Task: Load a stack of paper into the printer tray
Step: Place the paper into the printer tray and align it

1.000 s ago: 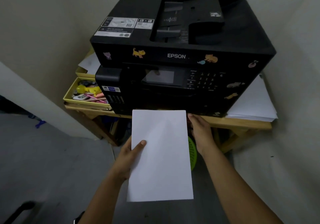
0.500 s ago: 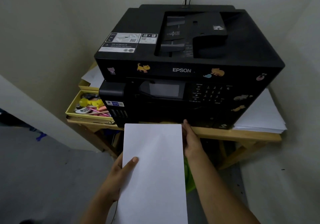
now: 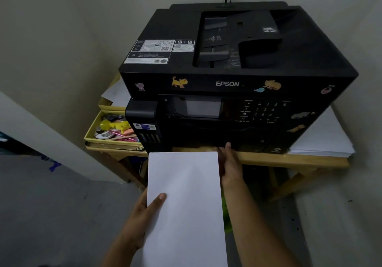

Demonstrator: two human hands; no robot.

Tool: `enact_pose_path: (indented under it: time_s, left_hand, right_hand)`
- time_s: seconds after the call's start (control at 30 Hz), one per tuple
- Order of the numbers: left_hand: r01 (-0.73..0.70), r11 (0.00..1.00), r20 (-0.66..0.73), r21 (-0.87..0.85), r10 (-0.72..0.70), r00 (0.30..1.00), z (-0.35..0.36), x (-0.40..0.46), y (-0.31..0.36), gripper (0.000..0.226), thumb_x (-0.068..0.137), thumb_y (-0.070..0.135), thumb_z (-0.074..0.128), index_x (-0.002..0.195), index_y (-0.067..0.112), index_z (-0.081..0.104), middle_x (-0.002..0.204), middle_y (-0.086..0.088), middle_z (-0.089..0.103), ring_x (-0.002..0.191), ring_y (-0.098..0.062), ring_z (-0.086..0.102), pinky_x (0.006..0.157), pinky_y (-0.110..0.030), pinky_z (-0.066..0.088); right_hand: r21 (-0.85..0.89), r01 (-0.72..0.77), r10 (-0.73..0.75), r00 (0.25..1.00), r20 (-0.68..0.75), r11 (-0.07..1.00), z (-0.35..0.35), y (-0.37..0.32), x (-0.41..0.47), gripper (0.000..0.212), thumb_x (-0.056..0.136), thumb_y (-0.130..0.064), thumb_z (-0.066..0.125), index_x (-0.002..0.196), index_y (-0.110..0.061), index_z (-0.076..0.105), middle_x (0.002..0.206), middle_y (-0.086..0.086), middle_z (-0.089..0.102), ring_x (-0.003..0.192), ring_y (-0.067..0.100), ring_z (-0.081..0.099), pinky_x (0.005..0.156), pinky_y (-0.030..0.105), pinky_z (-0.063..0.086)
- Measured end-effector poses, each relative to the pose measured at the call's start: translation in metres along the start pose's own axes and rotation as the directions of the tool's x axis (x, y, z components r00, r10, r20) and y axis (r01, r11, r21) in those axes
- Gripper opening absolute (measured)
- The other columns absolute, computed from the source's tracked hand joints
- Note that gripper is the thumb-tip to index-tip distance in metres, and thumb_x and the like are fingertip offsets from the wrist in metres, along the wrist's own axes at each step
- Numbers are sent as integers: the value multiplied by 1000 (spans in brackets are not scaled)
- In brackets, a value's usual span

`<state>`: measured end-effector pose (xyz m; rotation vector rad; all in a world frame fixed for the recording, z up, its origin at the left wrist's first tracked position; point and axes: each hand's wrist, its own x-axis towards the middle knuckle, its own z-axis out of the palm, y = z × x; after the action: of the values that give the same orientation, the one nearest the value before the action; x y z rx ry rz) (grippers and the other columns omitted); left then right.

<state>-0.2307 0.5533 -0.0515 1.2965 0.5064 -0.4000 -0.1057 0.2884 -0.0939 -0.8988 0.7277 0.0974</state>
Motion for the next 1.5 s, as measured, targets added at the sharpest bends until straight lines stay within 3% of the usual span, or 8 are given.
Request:
enact_pose_path:
  time_s: [0.1,0.2,0.3,0.37,0.63,1.1,1.23,1.5]
  left_hand:
    - [15,1000,3,-8,-15,1000,-2,0,1,49,98,27,72,146,27,60,131,-16,78,114,-46,77,98,-70,59]
    - [23,1000,7,-9,-23,1000,-4,0,3,47,99,26,72,144,29,60,130,-16,78,114,-47,77,98,-71,59]
    - [25,1000,4,-13,-25,1000,-6,1,2,48,99,26,72,145,29,60,131,-17,78,115,-47,76,99,-71,58]
    - [33,999,2,-18,-33,999,-8,1,3,49,98,27,73,145,30,59,132,-17,77,116,-47,76,99,-72,58]
    - [25,1000,-4,13,-25,1000,-13,3,4,51,95,29,74,144,29,60,130,-17,78,115,-48,76,99,-72,57]
    - [-32,999,47,29,31,998,-5,8,9,49,98,23,70,146,24,61,134,-16,77,117,-46,76,100,-70,58]
    - [-36,999,48,22,35,998,-4,9,8,49,96,24,71,144,26,62,134,-15,77,116,-44,77,99,-68,59]
    - [-19,1000,66,11,18,998,-2,2,4,49,97,23,71,145,27,62,135,-15,77,117,-46,76,98,-68,59]
  right_hand:
    - [-24,23,-24,1000,-10,999,1,0,3,65,100,-58,66,139,-7,70,117,8,82,76,5,80,58,21,62]
    - [-20,36,-36,999,-1,999,2,-1,2,68,97,-60,69,139,-6,70,104,1,82,76,4,80,63,21,63]
    - [13,29,-29,999,-27,999,2,1,5,64,89,-55,82,130,-6,74,107,12,85,103,26,83,95,40,67]
    - [36,38,-35,996,-76,999,4,1,6,58,89,-47,87,124,-3,75,110,18,84,115,38,79,106,50,62]
    - [17,31,-28,989,-144,999,7,-2,18,58,81,-42,93,115,2,79,109,19,84,106,33,82,101,45,65]
    - [-129,-8,-17,981,-191,992,10,-11,14,57,63,-67,87,93,-20,80,103,11,83,101,35,79,102,58,61]
    - [-139,18,-51,970,-239,990,-1,4,5,40,70,-55,91,75,-18,78,95,12,84,100,38,80,102,62,60]
    - [-146,28,-54,982,-182,989,-13,4,-43,38,90,-43,85,102,-7,78,100,15,85,97,35,81,92,48,65]
